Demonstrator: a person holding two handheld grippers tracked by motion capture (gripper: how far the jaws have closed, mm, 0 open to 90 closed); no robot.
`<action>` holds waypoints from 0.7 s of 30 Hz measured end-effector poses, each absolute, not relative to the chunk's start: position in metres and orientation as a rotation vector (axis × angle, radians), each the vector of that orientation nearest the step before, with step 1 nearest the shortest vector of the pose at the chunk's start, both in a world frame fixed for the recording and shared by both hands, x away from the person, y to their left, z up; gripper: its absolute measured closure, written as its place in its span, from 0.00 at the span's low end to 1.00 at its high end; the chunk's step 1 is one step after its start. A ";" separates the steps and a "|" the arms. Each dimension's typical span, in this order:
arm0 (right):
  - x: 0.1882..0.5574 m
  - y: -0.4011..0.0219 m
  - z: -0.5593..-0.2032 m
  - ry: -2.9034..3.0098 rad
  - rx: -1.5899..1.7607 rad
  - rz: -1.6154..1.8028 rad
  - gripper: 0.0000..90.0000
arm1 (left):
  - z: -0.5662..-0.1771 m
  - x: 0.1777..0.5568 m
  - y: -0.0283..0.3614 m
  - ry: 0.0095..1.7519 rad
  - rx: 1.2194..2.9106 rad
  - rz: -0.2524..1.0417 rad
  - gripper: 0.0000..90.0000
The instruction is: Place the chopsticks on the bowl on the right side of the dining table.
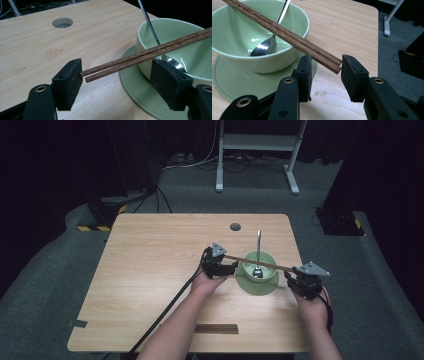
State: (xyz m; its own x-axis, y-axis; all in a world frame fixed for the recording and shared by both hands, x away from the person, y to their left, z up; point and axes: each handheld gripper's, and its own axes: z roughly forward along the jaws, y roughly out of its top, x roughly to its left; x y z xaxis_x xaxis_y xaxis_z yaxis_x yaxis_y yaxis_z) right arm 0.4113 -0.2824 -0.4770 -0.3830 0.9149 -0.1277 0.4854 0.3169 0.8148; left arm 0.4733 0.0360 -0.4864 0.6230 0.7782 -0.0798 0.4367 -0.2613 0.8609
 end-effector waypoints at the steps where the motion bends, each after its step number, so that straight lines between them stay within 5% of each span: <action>1: 0.410 -0.283 -0.478 1.993 1.233 0.939 0.67 | -0.487 0.472 0.036 0.966 1.894 0.452 0.30; 21: 0.403 -0.285 -0.481 1.963 1.251 0.942 0.64 | -0.489 0.450 0.049 0.947 1.889 0.493 0.48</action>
